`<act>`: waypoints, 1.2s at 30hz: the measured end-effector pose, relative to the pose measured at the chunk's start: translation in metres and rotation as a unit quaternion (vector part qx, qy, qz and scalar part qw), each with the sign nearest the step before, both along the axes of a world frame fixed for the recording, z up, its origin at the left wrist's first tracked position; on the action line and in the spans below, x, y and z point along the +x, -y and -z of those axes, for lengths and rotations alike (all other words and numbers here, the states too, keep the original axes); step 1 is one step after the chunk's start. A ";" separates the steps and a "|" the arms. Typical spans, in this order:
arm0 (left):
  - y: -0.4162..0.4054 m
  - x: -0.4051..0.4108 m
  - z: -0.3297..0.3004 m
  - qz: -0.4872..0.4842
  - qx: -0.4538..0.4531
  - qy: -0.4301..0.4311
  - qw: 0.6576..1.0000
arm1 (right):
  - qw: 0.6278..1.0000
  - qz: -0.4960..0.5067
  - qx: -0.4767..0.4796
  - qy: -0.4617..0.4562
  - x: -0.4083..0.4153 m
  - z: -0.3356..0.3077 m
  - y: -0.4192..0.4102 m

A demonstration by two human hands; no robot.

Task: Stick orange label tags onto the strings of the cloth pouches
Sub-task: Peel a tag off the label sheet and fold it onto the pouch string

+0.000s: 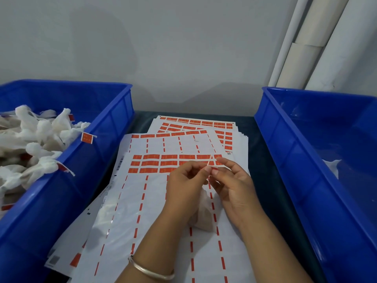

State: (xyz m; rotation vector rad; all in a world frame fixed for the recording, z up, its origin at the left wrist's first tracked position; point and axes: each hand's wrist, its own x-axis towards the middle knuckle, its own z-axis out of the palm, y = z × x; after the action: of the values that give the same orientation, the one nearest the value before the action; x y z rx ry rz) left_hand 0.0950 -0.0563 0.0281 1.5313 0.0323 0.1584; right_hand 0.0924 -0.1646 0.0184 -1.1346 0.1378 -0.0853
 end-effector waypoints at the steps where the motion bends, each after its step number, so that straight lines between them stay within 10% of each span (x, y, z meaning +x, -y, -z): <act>1: -0.001 0.000 0.000 -0.003 -0.015 -0.008 1.000 | 1.000 0.001 -0.008 0.001 0.000 0.000 0.000; 29: -0.002 0.003 -0.002 0.036 -0.062 -0.068 0.995 | 0.996 0.051 -0.069 0.003 -0.002 0.004 -0.001; 36: 0.001 0.004 0.009 0.090 0.057 -0.074 0.992 | 0.992 0.121 -0.022 -0.024 0.002 0.011 0.004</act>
State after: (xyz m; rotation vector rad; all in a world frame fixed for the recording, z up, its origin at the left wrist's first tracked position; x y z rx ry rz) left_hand 0.0990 -0.0576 0.0196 1.6492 0.0020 -0.0996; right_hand 0.0943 -0.1686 0.0076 -1.1607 0.3184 -0.2772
